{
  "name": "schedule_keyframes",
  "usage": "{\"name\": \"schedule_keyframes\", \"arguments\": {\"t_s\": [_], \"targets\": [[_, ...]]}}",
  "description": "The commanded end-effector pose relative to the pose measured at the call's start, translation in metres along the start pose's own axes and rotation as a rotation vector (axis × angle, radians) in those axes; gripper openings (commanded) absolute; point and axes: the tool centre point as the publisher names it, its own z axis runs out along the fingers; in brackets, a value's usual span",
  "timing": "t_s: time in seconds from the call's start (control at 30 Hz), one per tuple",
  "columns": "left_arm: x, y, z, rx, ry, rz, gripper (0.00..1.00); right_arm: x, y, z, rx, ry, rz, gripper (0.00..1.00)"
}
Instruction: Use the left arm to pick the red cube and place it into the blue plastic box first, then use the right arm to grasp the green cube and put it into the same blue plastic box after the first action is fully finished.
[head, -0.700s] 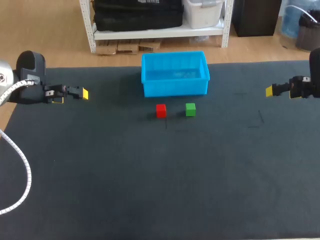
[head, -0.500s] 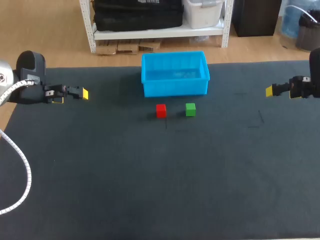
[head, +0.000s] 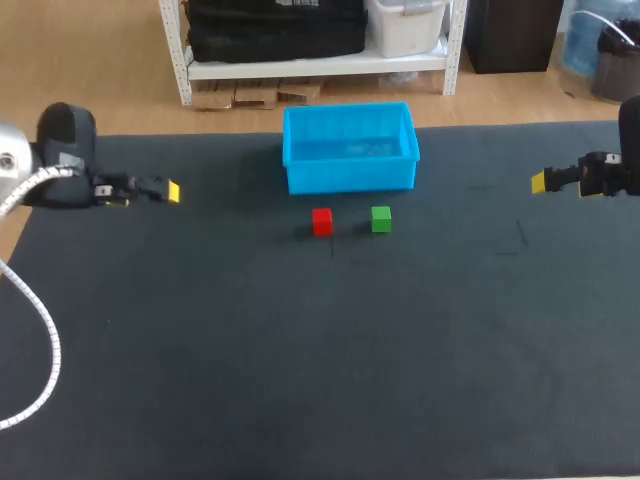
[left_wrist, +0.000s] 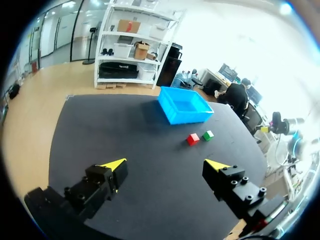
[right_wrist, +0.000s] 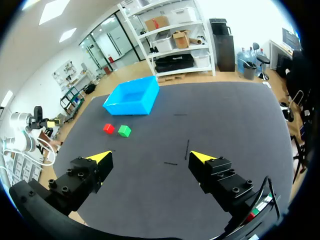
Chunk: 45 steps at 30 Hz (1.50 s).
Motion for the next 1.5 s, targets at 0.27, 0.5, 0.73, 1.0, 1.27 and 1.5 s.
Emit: {"name": "schedule_keyframes", "arguments": {"t_s": [0.27,0.5,0.73,1.0,1.27,1.5], "targets": [[-0.003,-0.052,0.032,-0.183,0.090,0.067,1.00,0.000,0.000,0.000,0.001,0.001,0.000,1.00],[-0.009,-0.077,0.052,-0.208,0.178,0.063,1.00,0.000,0.000,0.000,0.001,0.001,0.000,1.00],[-0.013,-0.097,0.068,-0.245,0.202,0.031,1.00,0.000,0.000,0.000,0.001,0.001,0.000,1.00],[-0.016,-0.103,0.070,-0.199,0.191,-0.029,1.00,0.000,0.000,0.000,0.001,0.001,0.000,1.00],[-0.016,-0.103,0.070,-0.199,0.191,-0.029,1.00,0.000,0.000,0.000,0.001,0.001,0.000,1.00],[-0.021,-0.116,0.079,-0.217,0.250,-0.052,1.00,0.000,0.000,0.000,0.001,0.001,0.000,1.00]]}}
